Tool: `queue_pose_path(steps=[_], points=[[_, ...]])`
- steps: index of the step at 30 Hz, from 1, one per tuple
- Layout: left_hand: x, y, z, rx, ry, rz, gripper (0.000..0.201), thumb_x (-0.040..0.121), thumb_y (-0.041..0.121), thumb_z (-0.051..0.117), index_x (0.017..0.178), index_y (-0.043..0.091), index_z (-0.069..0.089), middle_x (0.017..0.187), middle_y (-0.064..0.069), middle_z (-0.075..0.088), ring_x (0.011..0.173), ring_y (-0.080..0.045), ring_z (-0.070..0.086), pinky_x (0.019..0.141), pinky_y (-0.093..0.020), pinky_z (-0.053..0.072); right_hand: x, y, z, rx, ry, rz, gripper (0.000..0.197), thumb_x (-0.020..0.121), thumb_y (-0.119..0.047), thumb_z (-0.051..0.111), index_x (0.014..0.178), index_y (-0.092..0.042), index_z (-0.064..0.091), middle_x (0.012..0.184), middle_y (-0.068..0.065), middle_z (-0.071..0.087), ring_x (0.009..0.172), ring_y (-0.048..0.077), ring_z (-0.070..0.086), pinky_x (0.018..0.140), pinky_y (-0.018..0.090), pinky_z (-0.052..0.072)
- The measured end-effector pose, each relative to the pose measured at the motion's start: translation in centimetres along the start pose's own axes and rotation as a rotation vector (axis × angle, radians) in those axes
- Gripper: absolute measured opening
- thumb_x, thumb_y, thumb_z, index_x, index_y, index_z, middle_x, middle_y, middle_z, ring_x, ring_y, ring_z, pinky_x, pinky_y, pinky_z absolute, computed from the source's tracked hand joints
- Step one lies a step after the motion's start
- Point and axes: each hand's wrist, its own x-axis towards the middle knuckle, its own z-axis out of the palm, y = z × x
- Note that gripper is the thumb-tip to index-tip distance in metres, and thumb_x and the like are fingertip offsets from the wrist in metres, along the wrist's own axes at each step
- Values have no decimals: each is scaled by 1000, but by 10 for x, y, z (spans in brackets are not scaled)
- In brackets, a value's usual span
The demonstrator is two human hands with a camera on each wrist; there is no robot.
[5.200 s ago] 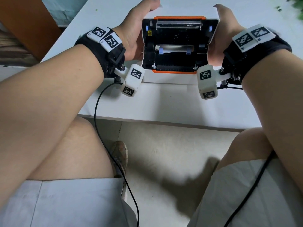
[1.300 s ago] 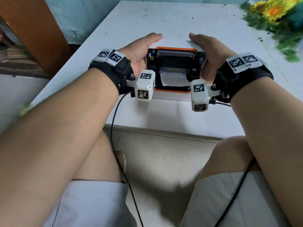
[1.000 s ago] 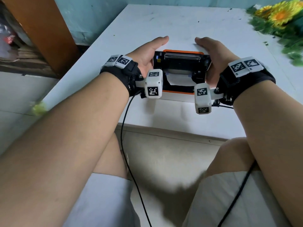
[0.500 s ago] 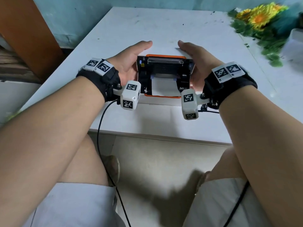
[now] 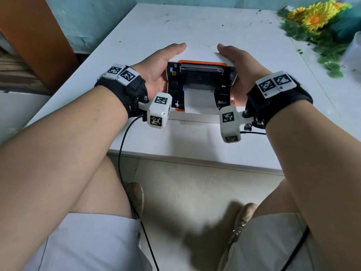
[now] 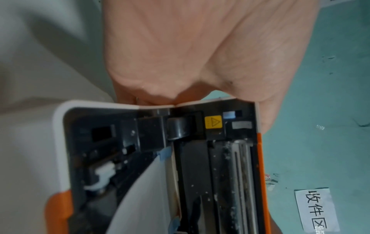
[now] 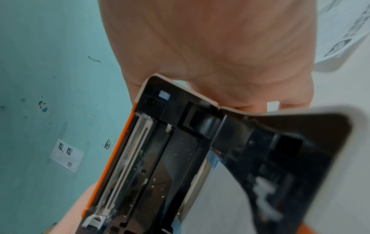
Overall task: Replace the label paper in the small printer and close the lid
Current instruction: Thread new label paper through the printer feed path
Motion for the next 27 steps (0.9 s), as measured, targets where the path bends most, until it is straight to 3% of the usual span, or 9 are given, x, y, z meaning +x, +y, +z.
queue_pose_path(steps=[2, 5, 7, 9, 15, 19, 22, 25, 27], points=[[1, -1, 0, -7, 8, 12, 70, 93, 59, 67, 151, 20, 58, 100, -10, 77, 75, -30, 77, 71, -41, 64, 0, 1, 1, 18, -14, -10, 46, 92, -50, 73, 124, -16, 72, 138, 17, 71, 119, 44, 74, 105, 69, 52], [2, -2, 0, -11, 0, 11, 71, 91, 60, 68, 148, 18, 60, 106, -12, 76, 79, -31, 76, 75, -42, 63, 0, 1, 2, 41, -16, 2, 53, 88, -50, 75, 126, -14, 71, 141, 17, 69, 119, 44, 74, 106, 73, 49], [3, -2, 1, -20, 1, 18, 67, 92, 59, 67, 144, 16, 63, 101, -11, 75, 73, -30, 75, 70, -38, 63, -2, -1, 2, 4, -24, 17, 52, 83, -55, 77, 120, -18, 72, 138, 17, 71, 117, 44, 75, 110, 74, 45], [5, -3, 1, -36, 2, 32, 61, 92, 59, 67, 137, 18, 65, 103, -11, 72, 73, -30, 73, 72, -37, 62, -2, -1, 0, -29, -20, 51, 61, 79, -59, 78, 124, -18, 72, 129, 14, 78, 113, 43, 77, 112, 74, 43], [9, -5, 0, -28, 10, 35, 49, 91, 60, 68, 116, 18, 72, 102, -10, 76, 83, -32, 74, 78, -40, 62, -4, 0, 1, 13, -11, 22, 54, 91, -52, 73, 130, -16, 73, 129, 13, 78, 113, 39, 78, 105, 66, 54], [9, -5, -1, -34, 1, 35, 52, 92, 59, 66, 127, 20, 68, 97, -11, 76, 74, -31, 76, 70, -38, 62, -8, -2, 1, 21, -54, 43, 56, 93, -52, 72, 136, -17, 71, 129, 13, 78, 113, 39, 78, 106, 65, 53], [10, -6, -2, -21, 19, 37, 52, 91, 60, 67, 120, 17, 69, 96, -10, 77, 76, -32, 75, 71, -37, 62, -8, -2, -1, 39, -72, 49, 56, 94, -52, 72, 138, -16, 69, 131, 13, 77, 116, 39, 77, 107, 64, 53], [12, -8, -2, -42, 19, 50, 69, 87, 59, 72, 137, 12, 68, 114, -16, 76, 96, -37, 76, 86, -43, 62, -8, -2, 1, 37, -52, 43, 48, 94, -51, 73, 126, -15, 75, 131, 13, 77, 116, 38, 77, 105, 62, 55], [12, -8, -1, -49, 33, 79, 71, 89, 57, 71, 145, 14, 63, 111, -13, 75, 91, -34, 74, 81, -41, 61, -10, -2, 3, 31, -50, 39, 35, 96, -50, 70, 112, -19, 75, 134, 12, 74, 116, 37, 77, 102, 60, 57]])
